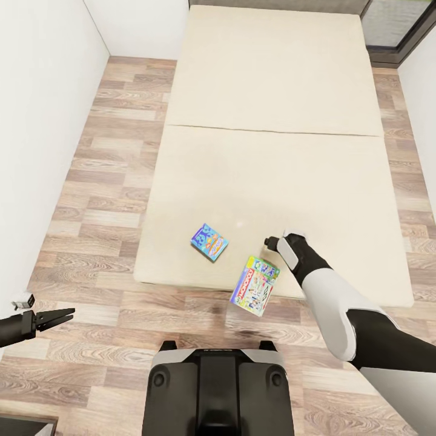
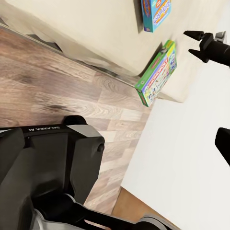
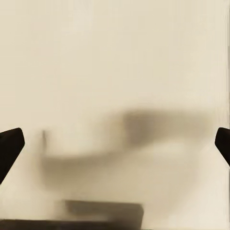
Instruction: Put all the toys in the child's room - the three board games (two on the bed and one on the table), the two jigsaw puzzles on the table, and the tennis ball on the table - inside the toy box on the table in the child's room.
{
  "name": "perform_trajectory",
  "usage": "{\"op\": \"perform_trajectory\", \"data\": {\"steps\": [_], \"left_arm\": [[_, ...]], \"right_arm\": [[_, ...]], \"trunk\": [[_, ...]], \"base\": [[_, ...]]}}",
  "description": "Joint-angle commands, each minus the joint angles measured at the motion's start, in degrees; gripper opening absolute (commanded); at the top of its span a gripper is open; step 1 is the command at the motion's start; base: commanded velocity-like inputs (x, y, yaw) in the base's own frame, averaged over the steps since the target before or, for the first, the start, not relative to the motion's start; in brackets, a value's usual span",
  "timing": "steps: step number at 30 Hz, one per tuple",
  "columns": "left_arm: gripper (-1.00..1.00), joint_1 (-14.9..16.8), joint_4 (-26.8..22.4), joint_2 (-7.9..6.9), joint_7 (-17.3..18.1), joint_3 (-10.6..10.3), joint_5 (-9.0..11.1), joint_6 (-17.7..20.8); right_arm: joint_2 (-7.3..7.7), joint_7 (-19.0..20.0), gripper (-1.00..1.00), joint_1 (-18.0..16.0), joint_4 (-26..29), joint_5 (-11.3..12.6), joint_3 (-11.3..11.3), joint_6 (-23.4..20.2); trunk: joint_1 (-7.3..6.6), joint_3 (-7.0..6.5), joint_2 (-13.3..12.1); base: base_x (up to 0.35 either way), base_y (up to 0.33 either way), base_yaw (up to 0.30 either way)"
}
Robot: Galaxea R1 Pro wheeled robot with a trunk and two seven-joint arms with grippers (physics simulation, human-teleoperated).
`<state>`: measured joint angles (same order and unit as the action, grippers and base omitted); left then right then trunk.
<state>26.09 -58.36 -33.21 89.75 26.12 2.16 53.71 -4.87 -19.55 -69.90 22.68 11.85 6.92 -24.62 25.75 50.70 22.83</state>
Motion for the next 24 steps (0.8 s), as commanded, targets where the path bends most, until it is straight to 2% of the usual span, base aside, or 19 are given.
{"op": "perform_trajectory", "data": {"steps": [1,3,5,6,7,9,11,12,14,15,17,19,24], "left_arm": [[1.00,0.0,0.0,-0.02,0.3,0.0,-0.1,0.6],[1.00,0.0,0.0,0.03,0.3,0.0,-0.1,0.6],[1.00,0.0,0.0,0.05,0.3,0.0,-0.1,0.6],[1.00,0.0,0.0,0.06,0.3,0.0,-0.1,0.6],[1.00,0.0,0.0,0.08,0.3,0.0,-0.1,0.6],[1.00,0.0,0.0,0.16,0.3,0.0,-0.1,0.6],[1.00,0.0,0.0,0.18,0.3,0.0,-0.2,0.5],[1.00,0.0,0.0,0.18,0.3,-0.1,-0.2,0.5],[1.00,0.0,0.0,0.21,0.3,-0.1,-0.3,0.5],[1.00,0.0,0.0,0.22,0.3,-0.1,-0.4,0.4],[1.00,0.0,0.0,0.29,0.3,-0.2,-0.6,-0.6],[1.00,0.0,0.0,0.31,0.3,-0.2,-0.7,-1.7],[1.00,0.0,0.2,0.39,0.3,-0.2,-0.8,-2.8]], "right_arm": [[0.03,-0.4,1.00,0.0,0.4,0.6,0.2,-0.1],[0.09,-0.4,1.00,0.2,0.6,0.6,0.3,-0.1],[0.98,-0.1,1.00,0.9,0.9,0.7,0.5,-0.1],[2.23,0.7,1.00,1.6,1.6,1.1,0.5,-0.2],[2.68,1.2,1.00,1.9,2.0,1.4,0.5,-0.2],[4.86,4.4,1.00,4.2,3.5,4.0,0.8,-0.4],[7.36,9.1,1.00,7.4,6.2,8.0,1.2,-0.9],[7.97,10.6,1.00,8.3,7.1,9.0,1.2,-1.1],[10.13,17.0,1.00,12.7,11.6,12.1,1.3,-2.6],[10.57,18.7,1.00,14.0,12.9,12.5,1.4,-3.0],[12.01,25.1,1.00,19.3,18.6,13.6,1.5,-4.0],[12.81,28.9,1.00,23.2,23.0,14.0,2.0,-4.4],[13.73,33.8,1.00,31.1,31.3,14.3,4.2,-4.8]], "trunk": [[0.03,0.06,0.1],[0.03,0.06,0.1],[0.03,0.06,0.1],[0.03,0.06,0.1],[0.03,0.05,0.1],[0.03,0.03,0.1],[0.03,-0.01,0.1],[0.03,-0.04,0.1],[0.03,-0.09,0.1],[0.03,-0.12,0.1],[0.03,-0.23,0.1],[0.03,-0.38,0.1],[0.03,-0.81,0.1]], "base": [[0.000,0.000,0.000],[0.000,0.000,0.000],[0.000,0.000,0.000],[0.000,0.000,0.000],[0.000,0.000,0.000],[0.000,0.000,0.000],[0.000,0.000,0.000],[0.000,0.000,0.000],[0.000,0.000,0.000],[0.000,0.000,0.000],[0.000,0.000,0.000],[0.000,0.000,0.000],[0.000,0.000,0.000]]}}
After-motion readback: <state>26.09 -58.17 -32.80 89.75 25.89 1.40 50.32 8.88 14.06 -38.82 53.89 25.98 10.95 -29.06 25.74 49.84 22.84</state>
